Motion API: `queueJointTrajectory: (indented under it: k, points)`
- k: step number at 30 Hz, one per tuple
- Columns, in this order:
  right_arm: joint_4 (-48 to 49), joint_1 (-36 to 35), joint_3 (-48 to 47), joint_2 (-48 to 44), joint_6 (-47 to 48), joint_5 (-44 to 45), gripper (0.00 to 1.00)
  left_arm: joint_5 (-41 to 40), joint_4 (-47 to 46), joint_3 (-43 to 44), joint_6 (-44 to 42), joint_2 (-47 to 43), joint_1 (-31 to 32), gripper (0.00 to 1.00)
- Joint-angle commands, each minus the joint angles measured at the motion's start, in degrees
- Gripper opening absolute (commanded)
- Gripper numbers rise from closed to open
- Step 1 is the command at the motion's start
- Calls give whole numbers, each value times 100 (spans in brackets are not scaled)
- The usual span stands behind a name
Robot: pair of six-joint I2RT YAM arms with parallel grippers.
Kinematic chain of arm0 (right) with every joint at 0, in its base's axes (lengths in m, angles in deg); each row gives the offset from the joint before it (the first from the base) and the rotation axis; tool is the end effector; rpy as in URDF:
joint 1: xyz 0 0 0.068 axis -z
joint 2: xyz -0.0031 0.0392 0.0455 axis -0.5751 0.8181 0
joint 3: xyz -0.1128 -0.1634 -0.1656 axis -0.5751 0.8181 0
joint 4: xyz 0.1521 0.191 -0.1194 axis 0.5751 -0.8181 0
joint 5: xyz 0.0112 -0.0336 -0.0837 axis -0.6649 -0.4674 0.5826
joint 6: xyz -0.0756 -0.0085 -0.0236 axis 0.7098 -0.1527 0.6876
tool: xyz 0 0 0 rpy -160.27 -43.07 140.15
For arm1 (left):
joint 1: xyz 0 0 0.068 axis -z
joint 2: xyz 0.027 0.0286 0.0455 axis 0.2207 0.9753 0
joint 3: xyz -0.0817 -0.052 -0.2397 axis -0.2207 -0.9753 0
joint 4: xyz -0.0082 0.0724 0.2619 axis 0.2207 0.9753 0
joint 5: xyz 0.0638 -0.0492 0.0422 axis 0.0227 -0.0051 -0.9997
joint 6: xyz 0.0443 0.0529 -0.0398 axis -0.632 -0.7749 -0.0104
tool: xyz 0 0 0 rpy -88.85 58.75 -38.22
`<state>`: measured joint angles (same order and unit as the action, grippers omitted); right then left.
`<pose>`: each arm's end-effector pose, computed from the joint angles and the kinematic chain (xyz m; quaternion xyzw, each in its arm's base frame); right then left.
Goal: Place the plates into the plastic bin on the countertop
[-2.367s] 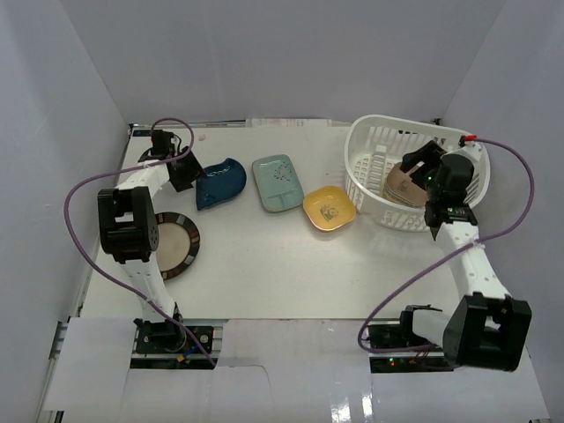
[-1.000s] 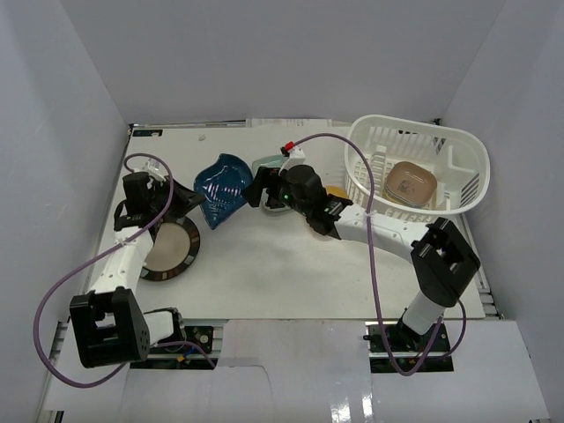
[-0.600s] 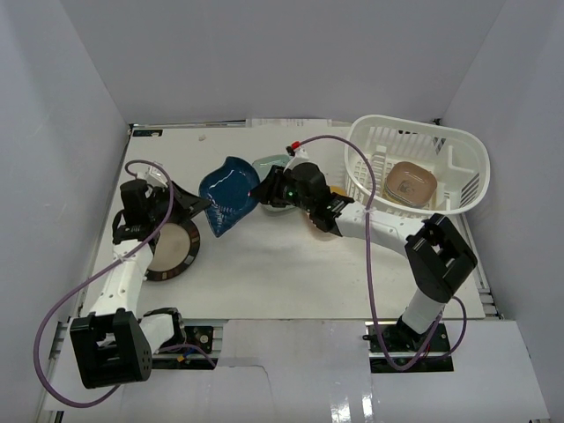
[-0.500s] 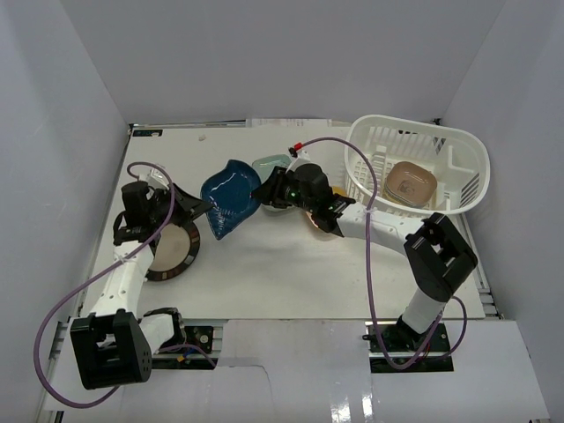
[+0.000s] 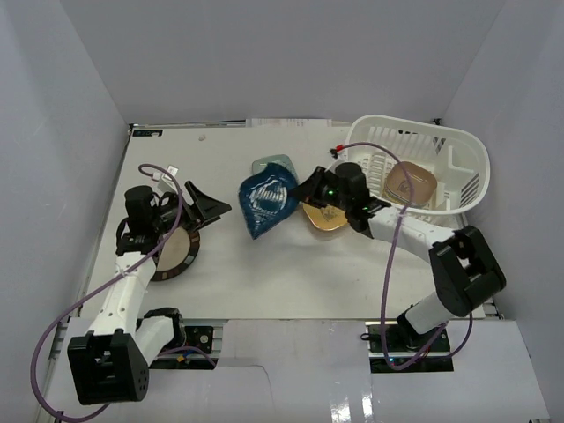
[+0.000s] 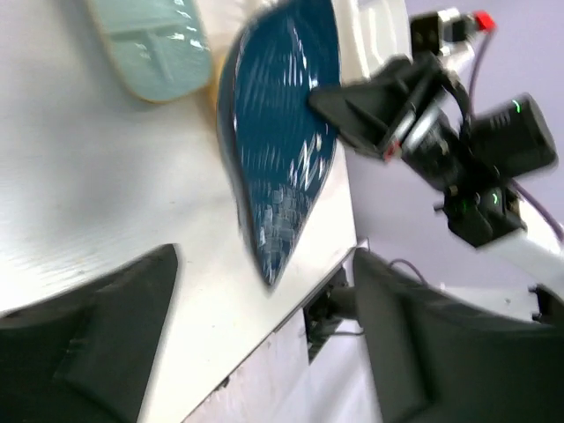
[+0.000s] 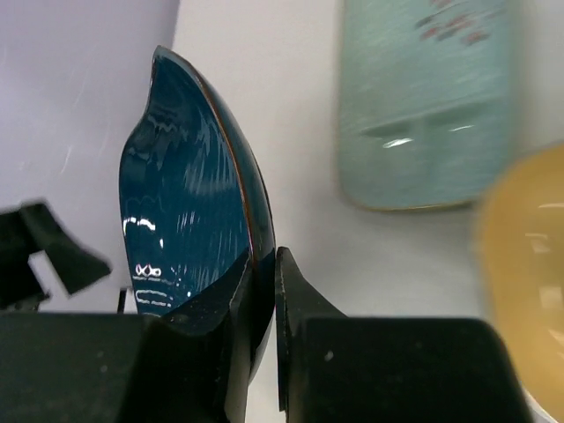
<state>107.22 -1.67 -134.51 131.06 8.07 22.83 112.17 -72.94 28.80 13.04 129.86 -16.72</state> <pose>0.3101 0.2455 0.2211 0.0307 0.7915 0.4586 0.4028 0.2509 -0.0342 0.2390 -0.1120 0.7977 -0.4903 0.3326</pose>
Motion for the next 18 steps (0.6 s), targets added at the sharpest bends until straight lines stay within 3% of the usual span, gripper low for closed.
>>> queueJointTrajectory:
  k: [1,6,10,15,18]
  points:
    - [425,1238,74,-1214,-247,-229,8,604,-232,19,-186,-274,282,95]
    - [-1453,2682,-530,-1867,937,-19,8,281,312,27,-915,-503,1055,98]
    - [-2053,4130,-655,-1947,1440,208,8,-246,655,-104,-1408,-565,1486,98]
    - [-2169,5012,-978,-1281,1520,-256,8,-616,954,-26,-1584,-713,1566,98]
    - [-2599,5136,-1313,-902,1634,-160,8,-959,1095,-17,-1602,-828,1574,98]
